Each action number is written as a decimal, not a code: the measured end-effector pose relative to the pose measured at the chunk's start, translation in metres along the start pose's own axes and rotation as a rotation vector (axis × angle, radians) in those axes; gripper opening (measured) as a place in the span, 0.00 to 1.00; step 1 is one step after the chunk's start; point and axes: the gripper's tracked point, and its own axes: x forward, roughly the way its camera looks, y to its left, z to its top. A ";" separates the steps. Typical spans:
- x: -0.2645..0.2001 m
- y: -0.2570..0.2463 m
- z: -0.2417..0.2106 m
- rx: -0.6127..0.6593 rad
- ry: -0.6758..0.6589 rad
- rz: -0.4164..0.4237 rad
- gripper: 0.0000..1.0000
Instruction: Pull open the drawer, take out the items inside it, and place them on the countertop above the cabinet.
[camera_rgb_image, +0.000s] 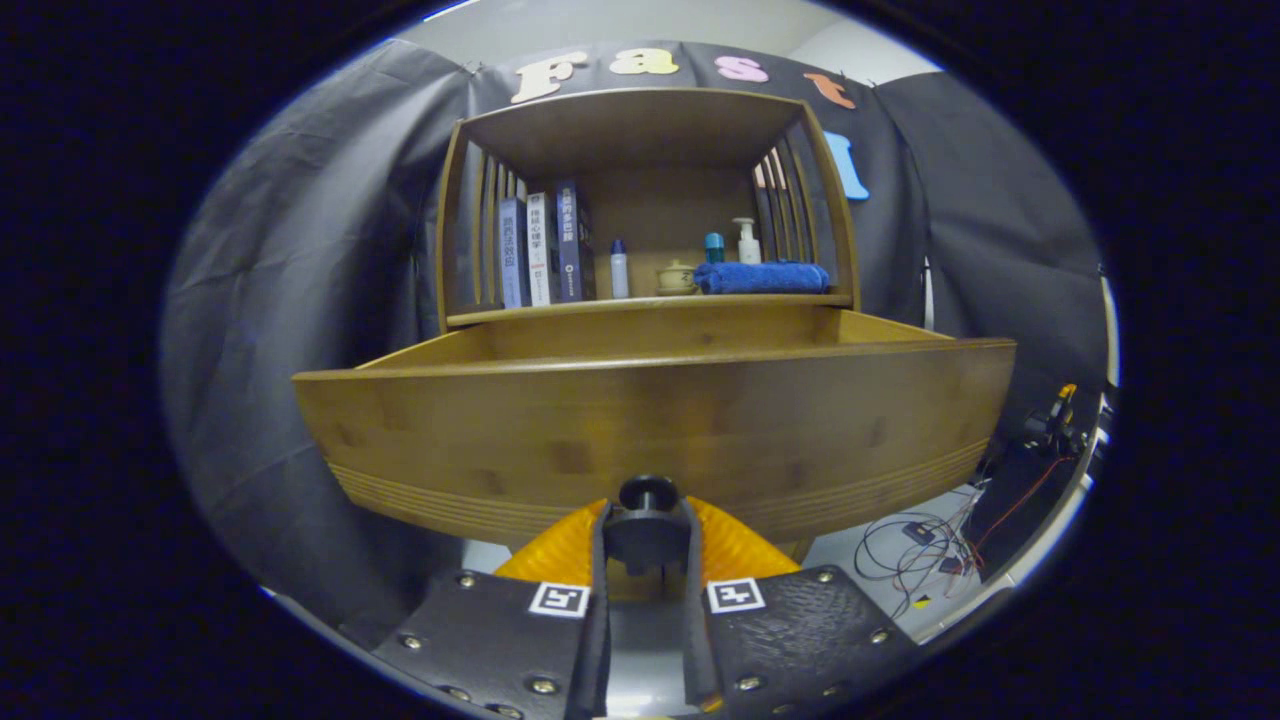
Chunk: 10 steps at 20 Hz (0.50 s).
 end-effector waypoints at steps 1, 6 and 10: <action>0.000 0.000 -0.001 0.002 0.000 -0.002 0.29; -0.013 -0.004 0.027 0.010 -0.081 0.003 0.54; -0.023 -0.005 0.036 -0.008 -0.025 -0.003 0.88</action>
